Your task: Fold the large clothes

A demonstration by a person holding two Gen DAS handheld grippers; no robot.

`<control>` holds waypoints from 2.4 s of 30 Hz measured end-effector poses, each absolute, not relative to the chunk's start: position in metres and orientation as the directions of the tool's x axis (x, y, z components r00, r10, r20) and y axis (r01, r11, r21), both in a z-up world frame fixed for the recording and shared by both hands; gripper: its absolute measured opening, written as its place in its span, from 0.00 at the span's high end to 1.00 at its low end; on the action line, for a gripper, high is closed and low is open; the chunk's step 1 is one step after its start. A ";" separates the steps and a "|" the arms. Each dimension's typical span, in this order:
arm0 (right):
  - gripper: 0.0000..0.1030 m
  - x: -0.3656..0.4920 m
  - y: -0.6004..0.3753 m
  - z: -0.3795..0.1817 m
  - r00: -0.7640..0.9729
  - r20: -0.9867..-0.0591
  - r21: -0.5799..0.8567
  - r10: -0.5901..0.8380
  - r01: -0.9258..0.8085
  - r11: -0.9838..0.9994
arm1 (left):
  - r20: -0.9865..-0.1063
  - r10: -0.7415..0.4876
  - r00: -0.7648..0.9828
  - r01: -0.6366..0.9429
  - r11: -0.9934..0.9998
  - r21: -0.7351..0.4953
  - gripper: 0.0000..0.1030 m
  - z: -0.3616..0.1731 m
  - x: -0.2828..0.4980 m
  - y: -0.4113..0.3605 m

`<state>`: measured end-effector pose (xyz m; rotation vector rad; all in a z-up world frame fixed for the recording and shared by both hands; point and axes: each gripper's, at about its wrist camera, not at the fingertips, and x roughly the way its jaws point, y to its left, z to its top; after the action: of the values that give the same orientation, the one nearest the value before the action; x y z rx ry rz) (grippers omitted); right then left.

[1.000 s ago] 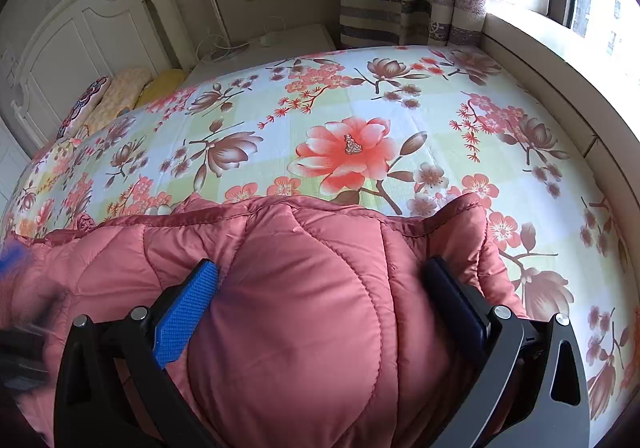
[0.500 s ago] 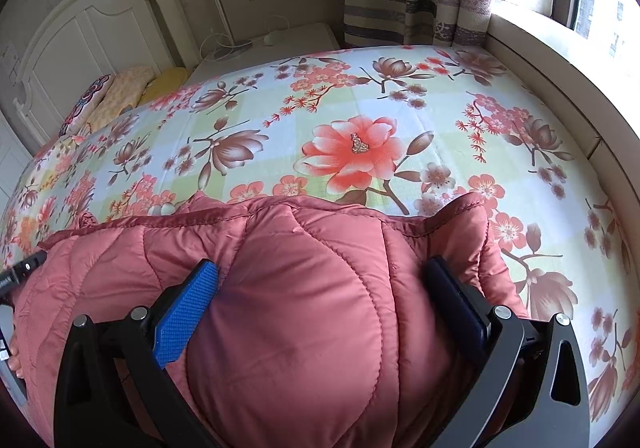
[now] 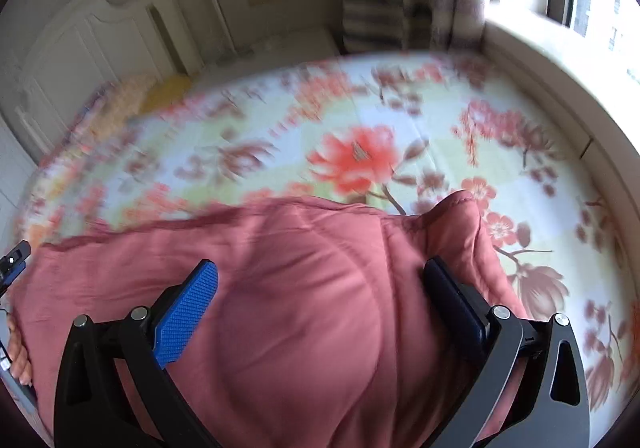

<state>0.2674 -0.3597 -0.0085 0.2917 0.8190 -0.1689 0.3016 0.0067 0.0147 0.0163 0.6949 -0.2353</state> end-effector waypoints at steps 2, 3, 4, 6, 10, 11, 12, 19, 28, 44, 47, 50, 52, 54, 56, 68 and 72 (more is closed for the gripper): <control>0.04 0.248 -0.325 0.012 0.720 -0.694 0.165 0.001 0.158 0.974 | -0.618 -0.161 0.770 0.233 0.972 0.037 0.02 0.011 0.281 -0.005; 0.04 0.239 -0.306 0.017 0.739 -0.673 0.137 0.026 0.090 0.987 | -0.620 -0.146 0.771 0.245 0.966 0.077 0.02 0.002 0.276 -0.008; 0.04 0.233 -0.288 0.018 0.745 -0.665 0.103 0.050 0.025 0.994 | -0.649 -0.124 0.750 0.251 0.962 0.106 0.02 -0.016 0.277 -0.010; 0.04 0.235 -0.251 -0.006 0.679 -0.731 -0.001 0.062 -0.092 0.996 | -0.730 -0.129 0.671 0.246 0.968 0.055 0.02 -0.042 0.291 -0.004; 0.04 0.239 -0.253 -0.033 0.659 -0.745 0.052 0.104 -0.098 0.994 | -0.752 -0.227 0.619 0.247 0.965 -0.088 0.02 -0.042 0.309 0.013; 0.04 0.240 -0.256 -0.032 0.656 -0.746 0.066 0.113 -0.096 0.993 | -0.760 -0.221 0.611 0.250 0.965 -0.080 0.02 -0.043 0.310 0.012; 0.04 0.240 -0.258 -0.030 0.650 -0.750 0.080 0.120 -0.090 0.993 | -0.761 -0.210 0.614 0.250 0.966 -0.065 0.02 -0.044 0.309 0.010; 0.04 0.223 -0.338 -0.016 0.659 -0.747 0.041 -0.093 0.185 0.982 | -0.754 -0.217 0.620 0.259 0.964 -0.064 0.02 -0.045 0.306 0.009; 0.04 0.221 -0.355 -0.025 0.666 -0.746 0.119 -0.033 0.181 0.976 | -0.755 -0.204 0.623 0.256 0.965 -0.050 0.02 -0.044 0.306 0.005; 0.04 0.012 -0.334 -0.023 0.711 -0.601 0.584 0.364 0.080 0.807 | -0.757 -0.199 0.622 0.254 0.966 -0.046 0.02 -0.045 0.306 0.005; 0.06 0.009 -0.325 -0.044 0.678 -0.632 0.610 0.375 0.137 0.780 | -0.758 -0.200 0.621 0.254 0.966 -0.047 0.02 -0.044 0.306 0.005; 0.06 0.025 -0.323 -0.051 0.704 -0.614 0.620 0.357 0.149 0.770 | -0.756 -0.204 0.622 0.254 0.966 -0.051 0.02 -0.045 0.306 0.005; 0.06 0.041 -0.321 -0.051 0.728 -0.605 0.608 0.324 0.159 0.778 | -0.756 -0.202 0.623 0.252 0.966 -0.050 0.02 -0.046 0.305 0.004; 0.05 0.061 -0.319 -0.050 0.760 -0.596 0.590 0.260 0.194 0.784 | -0.756 -0.197 0.624 0.246 0.968 -0.049 0.02 -0.046 0.306 0.005; 0.05 0.077 -0.323 -0.053 0.797 -0.559 0.632 0.228 0.231 0.740 | -0.757 -0.192 0.624 0.239 0.970 -0.050 0.02 -0.046 0.306 0.006; 0.68 0.087 -0.340 -0.042 0.913 -0.371 0.764 0.170 0.196 0.615 | -0.758 -0.145 0.636 0.211 0.978 -0.010 0.02 -0.044 0.286 0.004; 0.67 0.059 -0.340 -0.030 0.918 -0.357 0.711 0.174 0.146 0.688 | -0.734 -0.095 0.672 0.188 0.981 0.045 0.02 -0.024 0.247 -0.005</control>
<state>0.0587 -0.3401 -0.0297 0.8184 0.4201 0.0159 0.2471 -0.0053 -0.0237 0.1203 0.8189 -0.1602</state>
